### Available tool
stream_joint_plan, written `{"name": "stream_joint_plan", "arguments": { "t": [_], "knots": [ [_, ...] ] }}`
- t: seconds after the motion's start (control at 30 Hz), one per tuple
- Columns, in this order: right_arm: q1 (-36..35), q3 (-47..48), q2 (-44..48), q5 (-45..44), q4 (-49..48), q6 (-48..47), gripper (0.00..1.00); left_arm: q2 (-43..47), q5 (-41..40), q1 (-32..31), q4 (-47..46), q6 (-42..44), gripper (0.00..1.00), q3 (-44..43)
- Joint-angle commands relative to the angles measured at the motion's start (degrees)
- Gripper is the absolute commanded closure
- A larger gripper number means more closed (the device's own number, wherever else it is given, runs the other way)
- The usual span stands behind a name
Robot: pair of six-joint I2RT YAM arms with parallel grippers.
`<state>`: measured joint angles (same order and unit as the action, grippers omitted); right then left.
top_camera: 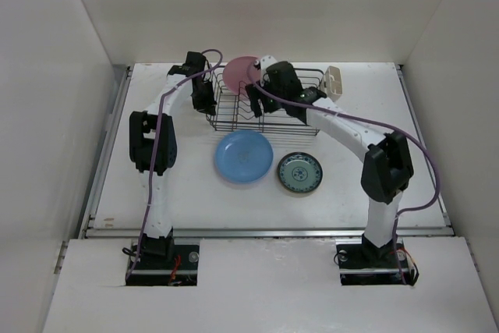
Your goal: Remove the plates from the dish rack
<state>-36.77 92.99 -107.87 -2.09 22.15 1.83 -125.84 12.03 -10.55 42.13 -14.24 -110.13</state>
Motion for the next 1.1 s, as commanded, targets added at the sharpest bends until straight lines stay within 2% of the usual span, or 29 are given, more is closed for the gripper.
{"name": "stream_joint_plan", "arguments": {
  "t": [0.0,0.13,0.27,0.4,0.47,0.53,0.6,0.63,0.73,0.93,1.07],
  "knots": [
    [3.5,10.1,-3.2,-9.8,-7.2,2.8,0.2,-1.0,-2.4,0.6,1.9,-0.8,1.0,-1.8],
    [6.6,26.0,-15.4,-11.1,-4.1,2.8,0.2,0.2,-2.9,0.6,1.9,-0.8,1.0,-1.2],
    [7.9,34.9,-26.7,-12.0,-4.1,3.4,0.19,0.2,-3.4,0.6,1.9,-0.3,1.0,-0.7],
    [9.7,38.9,-31.8,-10.7,-6.9,3.9,0.19,0.2,-3.9,0.6,1.9,0.3,1.0,-0.7],
    [9.7,39.5,-31.8,-10.1,-8.8,3.9,0.28,0.2,-3.9,0.6,1.9,0.3,1.0,-0.7],
    [9.7,38.9,-30.6,-11.1,-9.8,3.9,0.43,0.2,-3.9,0.6,1.9,0.3,1.0,-0.7],
    [9.7,37.6,-29.2,-14.7,-10.8,3.9,0.65,0.2,-3.9,0.6,1.9,0.3,1.0,-0.7],
    [9.7,37.6,-27.8,-15.7,-11.4,3.9,0.84,0.2,-3.9,0.6,1.9,0.3,1.0,-0.2],
    [10.2,35.8,-24.6,-16.3,-12.4,1.9,1.0,0.7,-3.9,0.6,1.3,-0.3,1.0,0.5],
    [10.2,33.4,-18.9,-17.5,-18.7,1.3,1.0,1.2,-2.1,0.6,0.2,-2.3,1.0,2.9],
    [10.2,32.8,-15.8,-15.4,-18.7,1.3,1.0,1.2,-2.1,0.6,0.2,-2.3,1.0,2.9]
  ]
}}
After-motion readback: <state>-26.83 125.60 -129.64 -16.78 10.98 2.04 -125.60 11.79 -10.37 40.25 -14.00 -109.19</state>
